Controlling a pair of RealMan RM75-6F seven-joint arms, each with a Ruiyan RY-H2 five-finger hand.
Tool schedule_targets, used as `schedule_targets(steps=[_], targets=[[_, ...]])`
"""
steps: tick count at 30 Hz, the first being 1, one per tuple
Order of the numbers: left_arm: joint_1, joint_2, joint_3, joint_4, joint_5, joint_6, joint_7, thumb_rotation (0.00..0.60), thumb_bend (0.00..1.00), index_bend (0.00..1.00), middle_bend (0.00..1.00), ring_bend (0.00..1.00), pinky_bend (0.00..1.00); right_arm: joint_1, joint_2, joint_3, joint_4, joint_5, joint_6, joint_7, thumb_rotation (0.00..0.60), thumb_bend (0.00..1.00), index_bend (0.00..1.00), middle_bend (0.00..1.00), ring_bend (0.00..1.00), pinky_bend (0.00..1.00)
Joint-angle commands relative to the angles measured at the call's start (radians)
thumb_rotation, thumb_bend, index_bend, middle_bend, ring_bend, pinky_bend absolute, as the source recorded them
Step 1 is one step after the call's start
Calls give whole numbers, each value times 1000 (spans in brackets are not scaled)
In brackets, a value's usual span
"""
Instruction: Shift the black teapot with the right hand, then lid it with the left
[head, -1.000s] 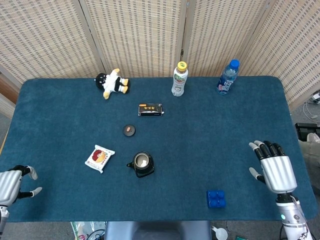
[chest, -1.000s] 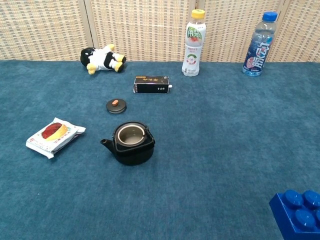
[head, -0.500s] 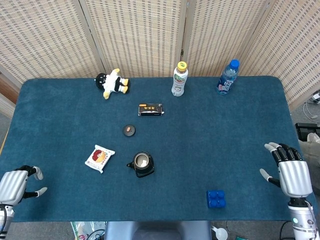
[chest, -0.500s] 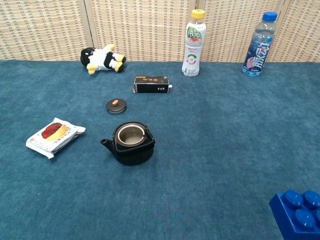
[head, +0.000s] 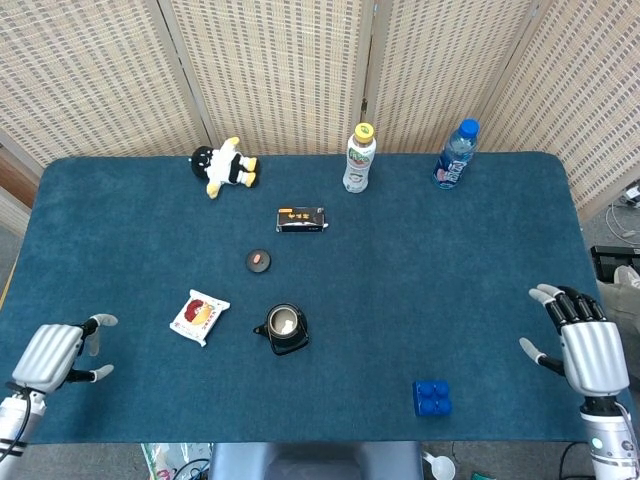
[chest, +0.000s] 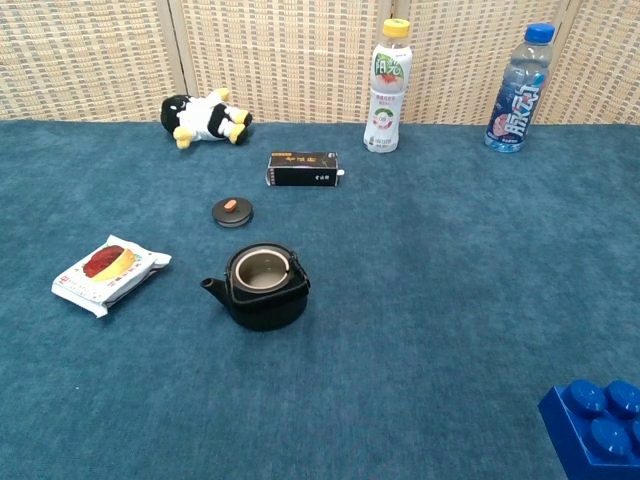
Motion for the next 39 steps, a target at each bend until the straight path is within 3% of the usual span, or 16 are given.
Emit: schedule_targets(steps=[1, 4, 5, 10, 22, 30, 39], targets=[[-98, 37, -21, -7, 6, -112, -73, 600, 106, 261, 795, 785, 971, -11, 4, 8, -2, -18, 4, 9, 600, 60, 289, 281, 215, 261], [-153, 34, -39, 4, 0, -172, -121, 600, 106, 276, 984, 896, 1000, -22, 8, 17, -4, -34, 11, 15, 600, 60, 291, 281, 215, 261], [-172, 37, -44, 5, -4, -197, -134, 600, 106, 284, 996, 917, 1000, -25, 9, 19, -5, -38, 12, 17, 600, 60, 292, 281, 215, 261], [-258, 20, -86, 29, -36, -276, -159, 600, 105, 320, 1000, 997, 1000, -43, 16, 35, -9, -55, 21, 31, 600, 60, 301, 281, 215, 261], [-444, -69, -140, 157, -108, -473, -195, 600, 105, 351, 1000, 1000, 1000, -69, 35, 74, -14, -62, 11, 66, 600, 60, 318, 281, 215, 262], [-529, -190, -153, 308, -168, -544, -137, 600, 105, 351, 1000, 1000, 1000, -74, 46, 97, -13, -57, -14, 93, 600, 60, 323, 281, 215, 263], [-577, -270, -161, 400, -213, -562, -100, 600, 105, 354, 1000, 1000, 1000, -79, 57, 116, -12, -51, -37, 120, 600, 60, 323, 281, 215, 263]])
